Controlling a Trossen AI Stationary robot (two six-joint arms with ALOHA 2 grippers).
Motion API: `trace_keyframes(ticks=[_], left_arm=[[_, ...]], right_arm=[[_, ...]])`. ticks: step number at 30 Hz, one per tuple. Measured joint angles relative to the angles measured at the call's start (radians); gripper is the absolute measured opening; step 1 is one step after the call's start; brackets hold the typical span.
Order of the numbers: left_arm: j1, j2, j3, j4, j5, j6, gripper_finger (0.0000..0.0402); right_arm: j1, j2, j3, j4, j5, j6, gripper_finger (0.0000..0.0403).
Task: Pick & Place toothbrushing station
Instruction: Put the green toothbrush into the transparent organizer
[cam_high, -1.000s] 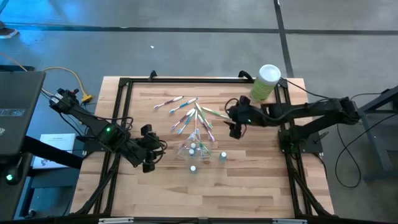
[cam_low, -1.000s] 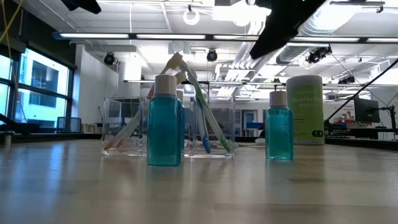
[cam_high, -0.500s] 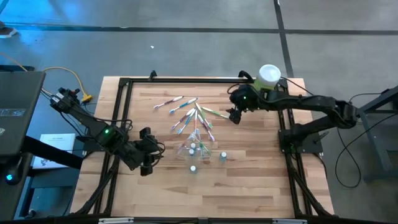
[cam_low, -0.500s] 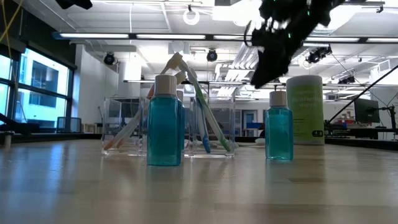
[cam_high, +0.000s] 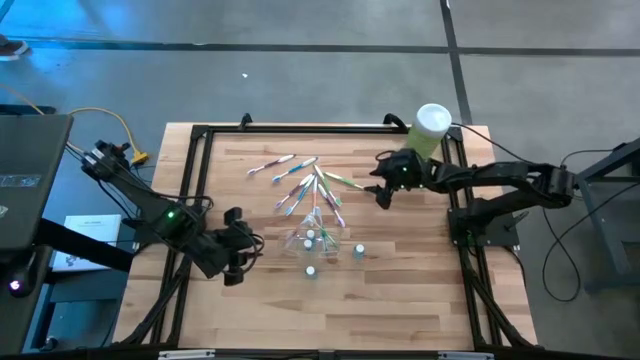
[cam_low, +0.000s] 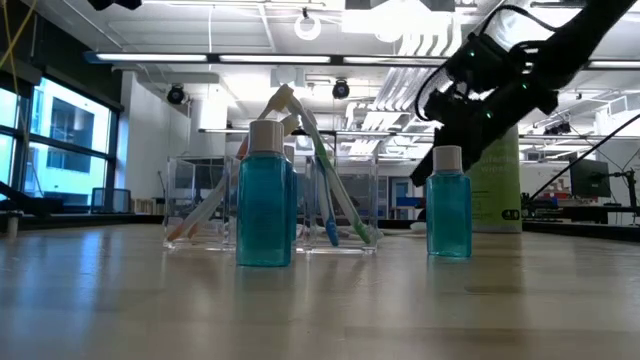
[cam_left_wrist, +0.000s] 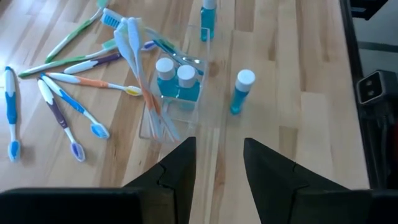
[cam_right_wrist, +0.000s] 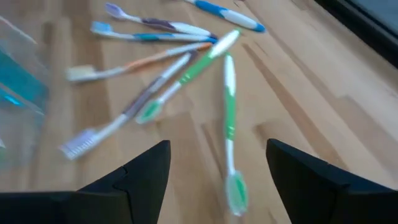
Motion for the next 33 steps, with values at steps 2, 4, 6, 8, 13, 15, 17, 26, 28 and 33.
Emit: trace_keyframes(ticks=[2, 4, 6, 8, 13, 15, 17, 26, 28, 33], left_arm=[[0.006, 0.014, 0.0, 0.0, 0.0, 0.0, 0.0129], [0.015, 0.034, 0.0, 0.0, 0.0, 0.001, 0.0129], [0.024, 0.057, 0.0, 0.0, 0.0, 0.005, 0.0129], [0.032, 0.078, 0.0, 0.0, 0.0, 0.012, 0.0129], [0.049, 0.108, -0.001, 0.0, 0.006, 0.022, 0.0129], [0.054, 0.108, -0.001, 0.002, 0.013, 0.036, 0.0129], [0.059, 0.108, -0.001, 0.004, 0.014, 0.038, 0.0129], [0.064, 0.106, -0.001, 0.003, 0.018, 0.037, 0.0129], [0.064, 0.106, -0.001, 0.003, 0.02, 0.036, 0.0129], [0.064, 0.106, -0.001, 0.003, 0.02, 0.034, 0.0129]], right_arm=[[-0.002, 0.0, -0.021, 0.015, 0.038, -0.003, 0.0256], [-0.002, 0.006, -0.044, 0.048, 0.048, -0.011, 0.0256], [0.0, 0.019, -0.063, 0.079, 0.042, -0.02, 0.0256], [0.0, 0.036, -0.082, 0.107, 0.04, -0.019, 0.0256], [0.0, 0.099, -0.123, 0.207, 0.016, -0.019, 0.0256], [0.0, 0.122, -0.136, 0.254, 0.013, -0.02, 0.0256], [0.0, 0.145, -0.146, 0.295, 0.015, -0.021, 0.0256], [0.0, 0.259, -0.15, 0.381, -0.005, -0.02, 0.0256], [0.0, 0.294, -0.15, 0.408, -0.012, -0.021, 0.0256], [-0.001, 0.381, -0.148, 0.502, -0.028, -0.033, 0.0256]])
